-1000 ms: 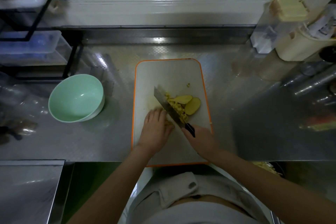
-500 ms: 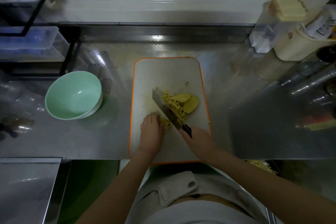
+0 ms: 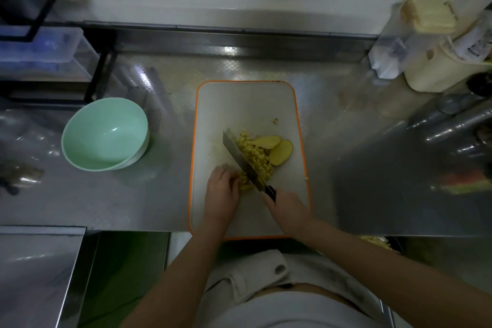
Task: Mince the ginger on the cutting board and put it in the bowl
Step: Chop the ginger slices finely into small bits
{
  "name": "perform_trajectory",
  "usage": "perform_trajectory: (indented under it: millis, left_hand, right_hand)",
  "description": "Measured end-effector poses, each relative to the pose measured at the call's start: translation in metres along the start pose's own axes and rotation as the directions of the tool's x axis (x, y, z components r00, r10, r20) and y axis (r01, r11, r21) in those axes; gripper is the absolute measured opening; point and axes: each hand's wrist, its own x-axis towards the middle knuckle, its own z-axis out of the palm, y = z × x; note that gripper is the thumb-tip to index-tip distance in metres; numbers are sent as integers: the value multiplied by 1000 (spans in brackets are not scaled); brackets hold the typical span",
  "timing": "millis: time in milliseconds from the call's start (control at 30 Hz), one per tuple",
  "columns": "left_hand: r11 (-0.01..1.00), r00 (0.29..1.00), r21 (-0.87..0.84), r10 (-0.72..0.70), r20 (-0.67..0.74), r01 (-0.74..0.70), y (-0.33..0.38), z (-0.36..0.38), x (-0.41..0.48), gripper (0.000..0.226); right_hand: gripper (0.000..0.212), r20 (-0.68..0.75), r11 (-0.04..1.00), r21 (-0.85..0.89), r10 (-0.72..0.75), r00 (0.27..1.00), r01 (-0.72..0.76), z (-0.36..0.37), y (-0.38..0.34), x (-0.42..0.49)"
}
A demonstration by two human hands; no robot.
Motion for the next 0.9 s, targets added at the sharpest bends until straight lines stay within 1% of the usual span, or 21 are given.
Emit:
perform_trajectory:
  millis: [133, 267, 400, 567, 700, 800, 900]
  left_hand:
    - [1000, 1000, 7, -2, -21, 2, -2, 2, -1, 8]
    - [1000, 999, -6, -17, -29, 17, -2, 3, -3, 6]
    - [997, 998, -30, -64, 6, 65, -3, 3, -4, 9]
    - [993, 995, -74, -93, 40, 96, -3, 2, -5, 15]
    - [989, 993, -98, -110, 37, 113, -3, 0, -8, 21]
    - [988, 995, -113, -101, 18, 102, -3, 0, -11, 16]
    - [990, 996, -105, -92, -2, 91, -3, 1, -10, 14]
  right_hand:
    - [29, -11, 1000, -7, 13, 1000, -13, -1, -1, 0]
    - [39, 27, 1000, 8, 6, 1000, -6, -13, 1, 2]
    - [37, -44, 997, -59, -56, 997, 54, -20, -2, 3]
    - [45, -99, 996, -3, -88, 991, 88, -26, -11, 3]
    - [38, -69, 997, -32, -77, 995, 75, -25, -16, -4]
    - [38, -33, 997, -48, -66, 997, 65, -24, -16, -9]
    - [39, -8, 998, -23, -67, 998, 67, -25, -16, -14]
